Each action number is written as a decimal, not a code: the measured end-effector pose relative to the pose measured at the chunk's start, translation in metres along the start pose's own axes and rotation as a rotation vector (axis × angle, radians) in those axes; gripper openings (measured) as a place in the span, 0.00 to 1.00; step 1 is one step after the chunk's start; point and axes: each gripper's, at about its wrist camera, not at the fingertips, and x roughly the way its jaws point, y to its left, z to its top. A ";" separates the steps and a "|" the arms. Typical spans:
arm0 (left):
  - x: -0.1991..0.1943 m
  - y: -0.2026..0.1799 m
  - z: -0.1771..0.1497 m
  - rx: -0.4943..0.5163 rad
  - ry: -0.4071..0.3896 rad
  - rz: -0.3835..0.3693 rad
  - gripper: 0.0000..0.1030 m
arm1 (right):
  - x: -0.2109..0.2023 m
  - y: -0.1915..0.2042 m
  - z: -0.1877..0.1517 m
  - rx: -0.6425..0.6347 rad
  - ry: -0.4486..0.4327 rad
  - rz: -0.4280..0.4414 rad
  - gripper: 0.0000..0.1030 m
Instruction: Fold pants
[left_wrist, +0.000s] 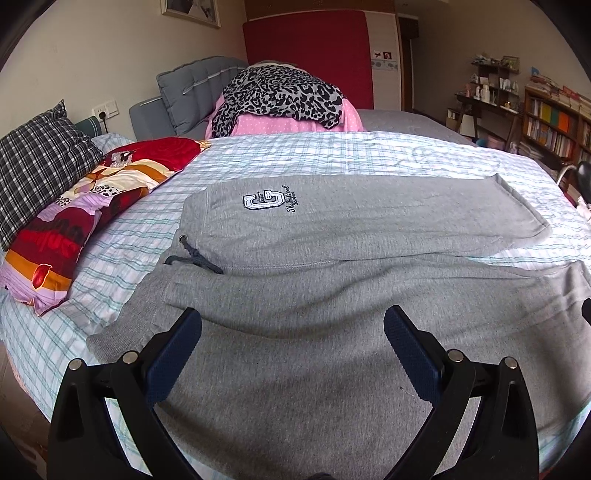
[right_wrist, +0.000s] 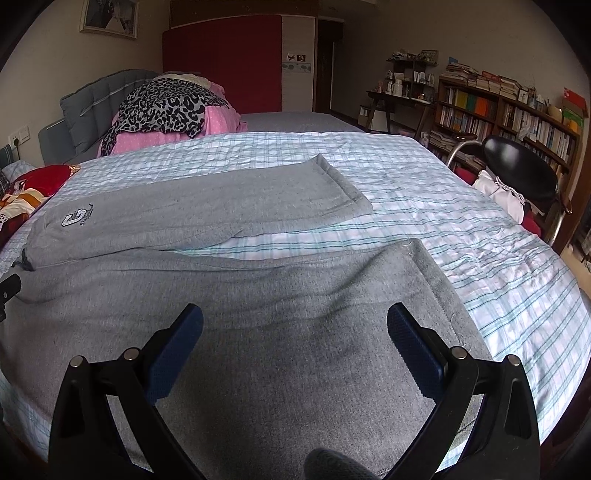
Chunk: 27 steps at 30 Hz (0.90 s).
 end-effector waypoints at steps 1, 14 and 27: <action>0.004 0.000 0.002 0.001 0.004 0.003 0.95 | 0.002 0.000 0.002 0.001 0.004 -0.001 0.98; 0.043 0.007 0.033 0.016 0.027 0.024 0.95 | 0.038 0.003 0.027 -0.009 0.052 -0.003 0.98; 0.087 0.018 0.070 0.026 0.067 0.037 0.95 | 0.075 0.009 0.056 -0.035 0.099 -0.014 0.98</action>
